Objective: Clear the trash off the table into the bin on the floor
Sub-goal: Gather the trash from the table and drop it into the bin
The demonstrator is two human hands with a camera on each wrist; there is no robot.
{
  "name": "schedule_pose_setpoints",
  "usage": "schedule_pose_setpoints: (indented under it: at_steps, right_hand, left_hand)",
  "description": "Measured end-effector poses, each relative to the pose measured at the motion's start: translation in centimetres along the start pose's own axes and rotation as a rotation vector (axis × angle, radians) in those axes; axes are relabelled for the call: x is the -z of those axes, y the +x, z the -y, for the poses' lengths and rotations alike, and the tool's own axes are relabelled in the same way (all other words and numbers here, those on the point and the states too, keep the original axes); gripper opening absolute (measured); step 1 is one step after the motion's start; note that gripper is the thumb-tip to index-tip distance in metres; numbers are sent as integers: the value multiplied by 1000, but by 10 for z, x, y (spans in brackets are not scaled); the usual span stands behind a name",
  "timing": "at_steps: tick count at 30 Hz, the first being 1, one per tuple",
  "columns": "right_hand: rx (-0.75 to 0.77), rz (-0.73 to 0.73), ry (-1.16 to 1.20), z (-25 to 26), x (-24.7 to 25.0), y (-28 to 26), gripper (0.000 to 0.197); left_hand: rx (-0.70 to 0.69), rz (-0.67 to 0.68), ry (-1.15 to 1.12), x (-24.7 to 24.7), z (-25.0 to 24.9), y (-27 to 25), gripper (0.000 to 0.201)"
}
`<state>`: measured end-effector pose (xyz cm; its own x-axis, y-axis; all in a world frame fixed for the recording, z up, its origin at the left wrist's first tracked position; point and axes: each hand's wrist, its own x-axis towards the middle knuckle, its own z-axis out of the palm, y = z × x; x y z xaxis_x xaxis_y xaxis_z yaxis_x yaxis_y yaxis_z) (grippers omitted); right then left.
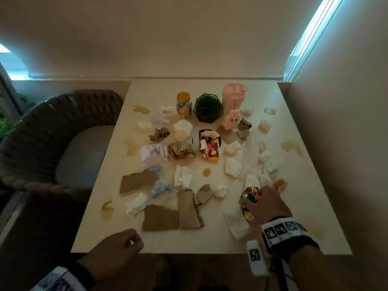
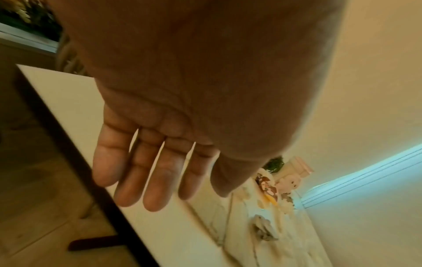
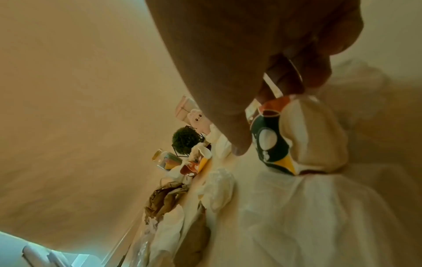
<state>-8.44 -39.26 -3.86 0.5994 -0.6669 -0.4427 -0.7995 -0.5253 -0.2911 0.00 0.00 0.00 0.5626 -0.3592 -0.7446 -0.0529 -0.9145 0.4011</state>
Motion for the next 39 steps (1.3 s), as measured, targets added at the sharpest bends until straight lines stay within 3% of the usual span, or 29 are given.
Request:
schedule_pose_setpoints:
  at_steps: [4, 7, 11, 17, 22, 27, 29, 33, 37, 38, 39]
  right_hand:
    - [-6, 57, -42, 6, 5, 2, 56]
    - [65, 78, 18, 7, 6, 8, 35]
    - [156, 87, 146, 4, 10, 9, 27]
    - [209, 87, 338, -2, 19, 7, 20]
    - [107, 134, 691, -9, 29, -2, 20]
    - [-124, 283, 1102, -22, 30, 2, 19]
    - [-171, 337, 1224, -24, 31, 7, 24]
    - [-145, 365, 1287, -27, 31, 18, 53]
    - [-102, 404, 1325, -25, 30, 25, 98]
    - [-86, 407, 1346, -24, 30, 26, 97]
    - [-74, 419, 1370, -22, 31, 26, 84]
  left_hand:
    - [-67, -43, -27, 9, -38, 12, 17]
    - [-185, -107, -26, 20, -73, 28, 16]
    - [-307, -197, -61, 37, -116, 62, 16]
    - [-482, -453, 225, 51, -180, 130, 16]
    - [-487, -518, 607, 55, -225, 179, 48]
    - [-447, -419, 765, 53, -244, 217, 69]
    - [-424, -391, 784, 54, -249, 225, 74]
    - [-383, -337, 795, 56, -255, 231, 75]
    - [-367, -332, 731, 50, -251, 233, 74]
    - [-361, -333, 690, 50, -250, 232, 71]
    - [-366, -330, 638, 51, -251, 230, 66]
